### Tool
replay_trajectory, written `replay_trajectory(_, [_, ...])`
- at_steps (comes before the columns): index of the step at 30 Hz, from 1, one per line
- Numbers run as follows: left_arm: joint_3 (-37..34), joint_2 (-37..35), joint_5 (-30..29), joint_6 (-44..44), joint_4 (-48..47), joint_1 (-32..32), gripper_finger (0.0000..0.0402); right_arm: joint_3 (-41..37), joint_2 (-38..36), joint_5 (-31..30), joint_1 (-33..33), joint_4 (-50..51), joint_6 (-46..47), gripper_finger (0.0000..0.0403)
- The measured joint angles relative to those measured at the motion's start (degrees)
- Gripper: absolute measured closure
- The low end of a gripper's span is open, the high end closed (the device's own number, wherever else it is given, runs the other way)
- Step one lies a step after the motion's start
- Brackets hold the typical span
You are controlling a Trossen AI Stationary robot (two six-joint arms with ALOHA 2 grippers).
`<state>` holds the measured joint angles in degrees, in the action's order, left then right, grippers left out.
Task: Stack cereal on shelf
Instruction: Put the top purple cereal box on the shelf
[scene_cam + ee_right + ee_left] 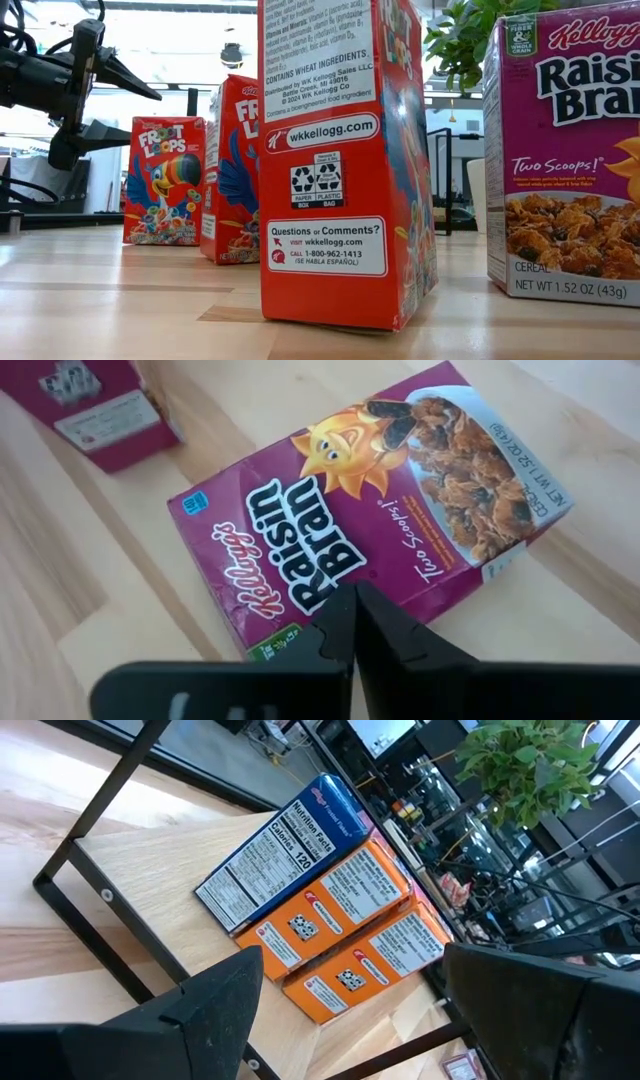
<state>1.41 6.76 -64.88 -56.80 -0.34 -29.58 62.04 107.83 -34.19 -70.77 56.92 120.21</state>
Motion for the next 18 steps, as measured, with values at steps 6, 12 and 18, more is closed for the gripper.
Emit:
replay_trajectory(6, [0.0,0.0,-0.3,0.0,0.0,0.0,0.0101,0.0,-0.2,0.0,-0.2,0.2,-0.6,0.0389])
replay_trajectory(12, [0.0,0.0,-1.3,0.0,-0.2,0.0,0.0101,-0.2,-5.2,-7.0,6.1,5.2,-10.4,0.0377])
replay_trajectory(18, [0.0,0.0,-2.6,-1.2,-0.3,0.0,0.0101,-0.7,-10.7,-11.4,13.9,7.5,-21.9,0.0367])
